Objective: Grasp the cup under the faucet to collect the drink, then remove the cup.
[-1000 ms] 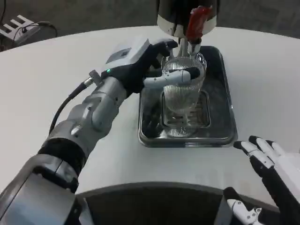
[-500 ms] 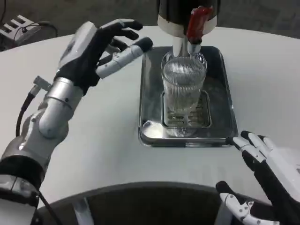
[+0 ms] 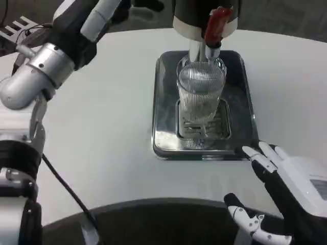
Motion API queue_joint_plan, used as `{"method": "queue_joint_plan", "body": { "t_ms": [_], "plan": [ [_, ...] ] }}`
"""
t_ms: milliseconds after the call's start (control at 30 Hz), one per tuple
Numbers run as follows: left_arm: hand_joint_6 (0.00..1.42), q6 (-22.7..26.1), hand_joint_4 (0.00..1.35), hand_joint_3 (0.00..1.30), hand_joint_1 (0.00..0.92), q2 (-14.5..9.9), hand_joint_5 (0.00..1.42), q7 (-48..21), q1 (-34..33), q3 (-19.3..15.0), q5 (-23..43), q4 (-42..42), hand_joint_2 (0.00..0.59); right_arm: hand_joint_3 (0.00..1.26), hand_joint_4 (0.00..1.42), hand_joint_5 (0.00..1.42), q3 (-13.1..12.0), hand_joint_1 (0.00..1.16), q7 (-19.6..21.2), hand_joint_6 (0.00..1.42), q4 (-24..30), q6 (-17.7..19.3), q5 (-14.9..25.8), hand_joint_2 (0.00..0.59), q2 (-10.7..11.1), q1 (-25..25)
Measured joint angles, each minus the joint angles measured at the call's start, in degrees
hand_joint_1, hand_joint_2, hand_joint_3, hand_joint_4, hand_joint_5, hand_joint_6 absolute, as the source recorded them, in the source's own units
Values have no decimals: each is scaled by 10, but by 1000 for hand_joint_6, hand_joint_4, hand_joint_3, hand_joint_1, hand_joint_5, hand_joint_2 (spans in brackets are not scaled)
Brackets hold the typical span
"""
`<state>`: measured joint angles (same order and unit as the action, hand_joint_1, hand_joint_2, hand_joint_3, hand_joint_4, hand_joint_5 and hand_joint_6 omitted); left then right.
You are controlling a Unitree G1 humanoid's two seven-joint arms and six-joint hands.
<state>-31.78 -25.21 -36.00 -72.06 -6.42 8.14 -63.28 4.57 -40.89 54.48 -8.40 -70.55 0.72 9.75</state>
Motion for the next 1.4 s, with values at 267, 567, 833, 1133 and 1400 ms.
{"method": "queue_joint_plan", "body": {
  "t_ms": [267,567,833,1133,1400],
  "plan": [
    [368,43,201,236,0,24,336,-67,-53,4,4,-4,112,115,0,2,1,368,0,95,0,0,-2,452,-1,0],
    [333,65,169,205,0,41,305,-67,-84,14,-28,-40,115,121,0,3,1,368,0,95,0,-1,-2,452,-1,-1],
    [328,74,165,205,0,55,304,-64,-96,26,-58,-66,112,124,0,3,-3,368,0,95,4,-1,-1,452,-1,3],
    [327,80,166,206,0,64,304,-50,-97,33,-86,-77,111,124,0,3,-11,368,0,95,16,-1,0,452,-2,8],
    [333,80,185,219,0,68,309,-36,-110,51,-106,-81,114,124,2,7,-11,368,0,95,17,-5,1,452,-4,9]
  ]
}}
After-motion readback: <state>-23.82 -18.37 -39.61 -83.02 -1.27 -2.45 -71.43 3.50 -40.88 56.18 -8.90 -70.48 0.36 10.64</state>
